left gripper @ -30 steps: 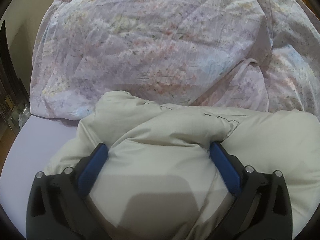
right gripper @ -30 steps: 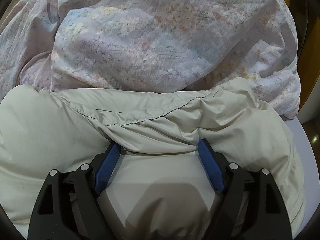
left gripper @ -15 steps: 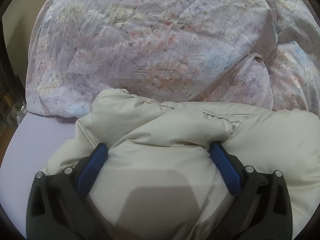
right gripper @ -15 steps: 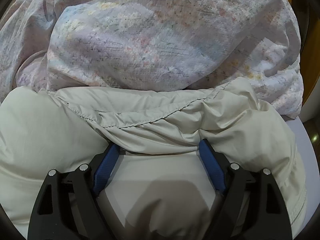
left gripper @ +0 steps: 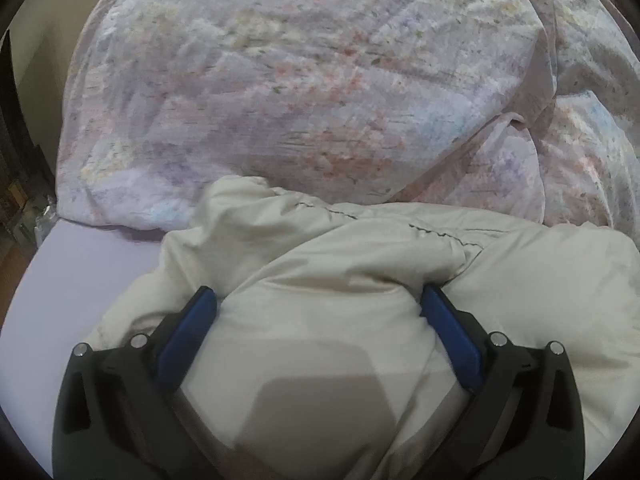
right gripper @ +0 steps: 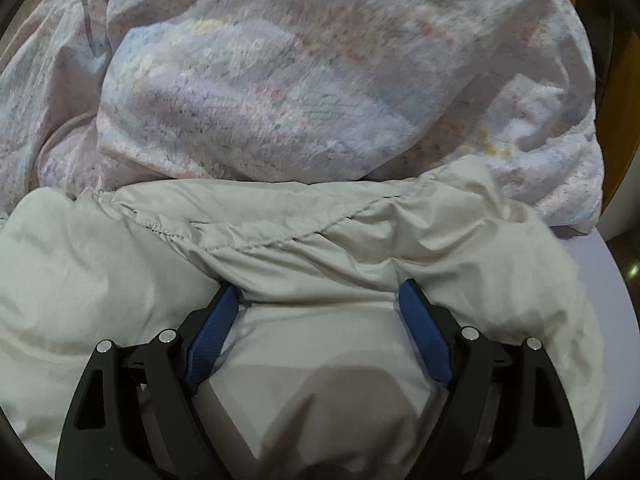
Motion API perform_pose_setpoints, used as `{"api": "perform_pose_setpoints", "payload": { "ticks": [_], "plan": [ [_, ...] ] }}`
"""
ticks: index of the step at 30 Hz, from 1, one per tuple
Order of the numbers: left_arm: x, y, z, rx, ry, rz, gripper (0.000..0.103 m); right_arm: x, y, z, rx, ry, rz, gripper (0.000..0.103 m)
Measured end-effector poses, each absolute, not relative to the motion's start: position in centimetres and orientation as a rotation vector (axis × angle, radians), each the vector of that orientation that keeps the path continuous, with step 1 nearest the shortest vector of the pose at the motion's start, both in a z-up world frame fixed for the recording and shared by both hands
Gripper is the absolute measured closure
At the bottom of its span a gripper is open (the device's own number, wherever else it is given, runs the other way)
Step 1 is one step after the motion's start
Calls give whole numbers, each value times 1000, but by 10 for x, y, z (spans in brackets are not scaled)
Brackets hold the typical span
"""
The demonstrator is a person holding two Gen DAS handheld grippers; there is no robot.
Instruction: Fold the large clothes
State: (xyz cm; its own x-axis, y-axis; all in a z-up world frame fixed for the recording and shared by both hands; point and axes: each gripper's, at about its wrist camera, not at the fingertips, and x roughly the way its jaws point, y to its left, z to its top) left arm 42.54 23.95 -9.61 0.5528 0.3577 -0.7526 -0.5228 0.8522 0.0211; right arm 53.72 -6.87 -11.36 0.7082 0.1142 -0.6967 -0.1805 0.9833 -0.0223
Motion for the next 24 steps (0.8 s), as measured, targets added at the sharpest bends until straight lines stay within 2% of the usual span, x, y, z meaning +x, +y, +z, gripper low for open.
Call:
{"api": "perform_pose_setpoints", "payload": {
  "ticks": [8, 11, 14, 24],
  "plan": [
    [394, 253, -61, -168, 817, 537, 2, 527, -125, -78, -33, 695, 74, 20],
    [396, 263, -66, -130, 823, 617, 2, 538, -138, -90, -8, 731, 34, 20],
    [394, 282, -79, -207, 847, 602, 2, 540, -139, -106, -30, 735, 11, 19],
    [403, 291, -100, -218, 841, 594, 2, 558, -137, -123, -35, 783, 1, 12]
  ]
}}
